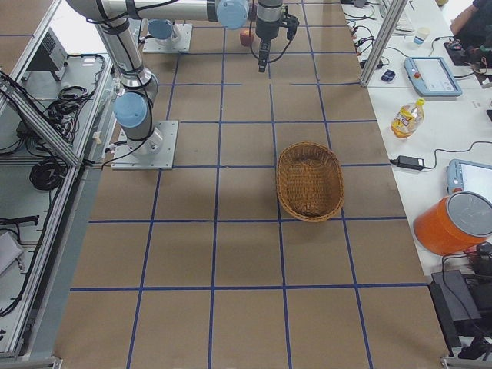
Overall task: Put all apples into basket
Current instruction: 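Move the left gripper toward the red-yellow apple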
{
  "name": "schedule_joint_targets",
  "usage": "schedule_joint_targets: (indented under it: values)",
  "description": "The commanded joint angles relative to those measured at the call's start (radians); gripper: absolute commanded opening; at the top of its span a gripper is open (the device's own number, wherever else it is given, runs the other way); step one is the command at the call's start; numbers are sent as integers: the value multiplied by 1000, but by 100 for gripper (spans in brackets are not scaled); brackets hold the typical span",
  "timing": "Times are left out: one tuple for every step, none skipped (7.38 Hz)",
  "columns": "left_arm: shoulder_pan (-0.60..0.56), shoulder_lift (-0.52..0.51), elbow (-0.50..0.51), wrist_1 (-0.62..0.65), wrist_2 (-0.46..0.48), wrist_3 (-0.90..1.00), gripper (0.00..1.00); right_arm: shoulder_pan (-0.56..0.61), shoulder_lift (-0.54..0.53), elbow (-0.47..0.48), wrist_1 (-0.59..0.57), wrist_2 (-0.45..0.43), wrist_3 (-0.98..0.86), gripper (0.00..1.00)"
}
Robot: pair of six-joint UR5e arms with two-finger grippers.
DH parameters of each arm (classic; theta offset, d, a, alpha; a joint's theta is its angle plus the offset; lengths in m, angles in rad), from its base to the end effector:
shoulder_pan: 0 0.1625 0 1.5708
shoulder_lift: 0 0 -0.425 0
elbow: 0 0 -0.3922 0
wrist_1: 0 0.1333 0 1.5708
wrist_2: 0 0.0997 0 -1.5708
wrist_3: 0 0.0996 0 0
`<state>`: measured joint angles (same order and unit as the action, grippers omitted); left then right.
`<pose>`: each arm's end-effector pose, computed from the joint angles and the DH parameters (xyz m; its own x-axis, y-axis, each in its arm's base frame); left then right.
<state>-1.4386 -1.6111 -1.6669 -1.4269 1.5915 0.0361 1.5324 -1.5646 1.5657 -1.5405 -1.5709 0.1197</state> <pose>-0.0634 -0.5190 0.4350 -0.9952 -0.0961 -0.0210 -0.0960 0.9954 -0.0067 0.1143 -0.4961 0.4844 -0.9875 0.1574 0.0039 0.1574 0.9870 0.0312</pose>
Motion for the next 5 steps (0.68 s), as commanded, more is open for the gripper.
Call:
schedule_joint_targets:
  values:
    - [12,-30,-16,42,-2,-8,100,0,0,1,0,-3,-2,100]
    - [12,-55,-16,42,-2,2,100,0,0,1,-1,6,0,100]
    - [12,-75,-16,43,2,1,100,0,0,1,-1,8,0,100]
    - [9,-90,-14,52,1,-1,100,0,0,2,-1,5,0,100]
    - [9,-99,-33,42,5,5,100,0,0,4,0,-4,0,100]
